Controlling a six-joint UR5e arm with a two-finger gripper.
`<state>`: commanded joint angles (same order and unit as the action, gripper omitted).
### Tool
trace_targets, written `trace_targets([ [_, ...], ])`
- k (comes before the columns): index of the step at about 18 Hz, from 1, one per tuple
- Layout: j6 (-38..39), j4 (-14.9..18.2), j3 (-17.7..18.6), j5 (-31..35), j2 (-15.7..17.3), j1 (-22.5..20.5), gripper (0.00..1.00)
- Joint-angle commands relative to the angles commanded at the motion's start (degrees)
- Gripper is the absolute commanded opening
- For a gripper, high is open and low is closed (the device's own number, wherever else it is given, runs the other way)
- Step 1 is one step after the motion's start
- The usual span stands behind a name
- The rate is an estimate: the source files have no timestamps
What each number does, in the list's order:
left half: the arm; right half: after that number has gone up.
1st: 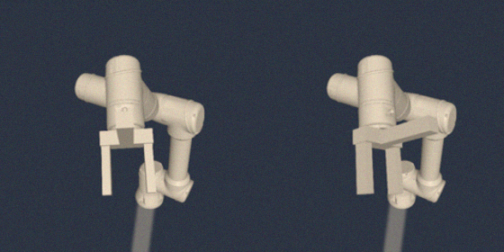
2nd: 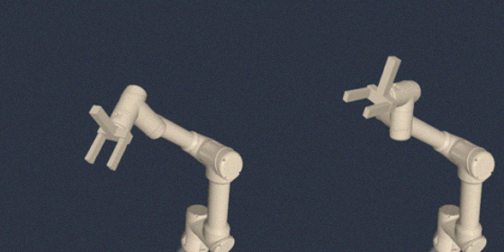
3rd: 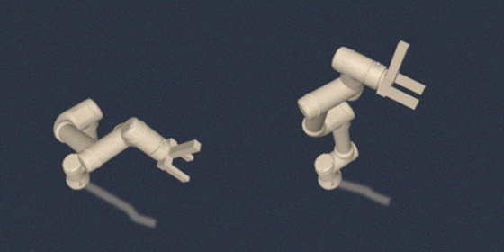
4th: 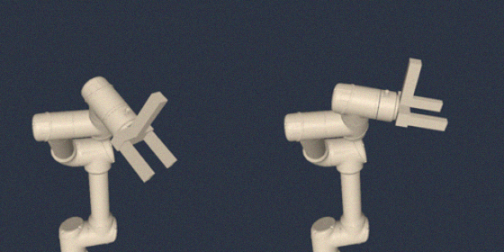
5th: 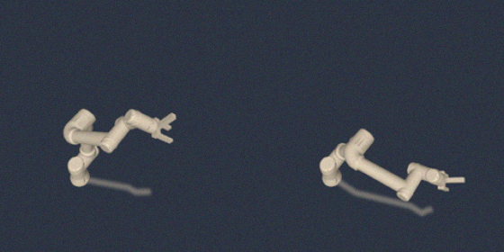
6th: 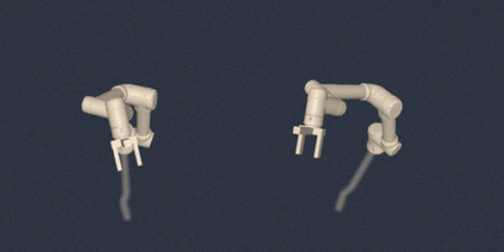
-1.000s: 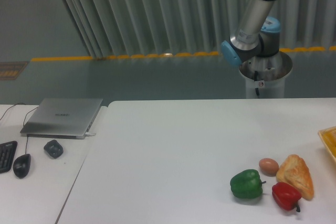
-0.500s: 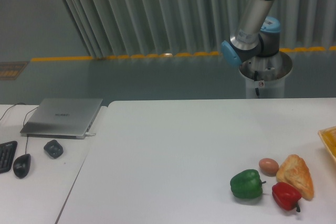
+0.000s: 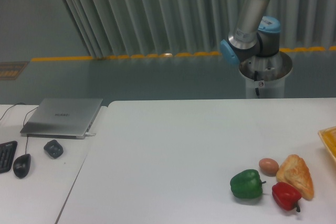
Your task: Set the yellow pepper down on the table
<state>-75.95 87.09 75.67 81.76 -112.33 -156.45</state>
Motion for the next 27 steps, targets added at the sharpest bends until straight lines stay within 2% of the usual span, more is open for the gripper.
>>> trace_targets([
  [5, 5.72, 1.15, 2.46, -1.95, 1.05, 5.27, 0.3],
  [8, 5.9, 0.97, 5.27, -2.04, 2.11, 7.99, 0.3],
  [10, 6.95, 0.97, 6.67, -1.0, 1.67, 10.01, 0.3],
  [12, 6.78, 0.45, 9.74, 1.2, 1.93, 11.25, 0.3],
  [18, 6.43, -0.17, 12.39, 4.81, 1.85, 15.29, 0.34],
  [24, 6.78, -0.26, 14.24, 6.12, 1.76, 17.58, 0.39],
  [25, 6.61, -0.35, 14.41, 6.83, 1.85, 17.58, 0.42],
  [26, 6.43, -0.35, 14.24, 7.01, 1.76, 17.49, 0.51],
  [27, 6.43, -0.78, 14.24, 7.1, 1.76, 17.49, 0.72],
])
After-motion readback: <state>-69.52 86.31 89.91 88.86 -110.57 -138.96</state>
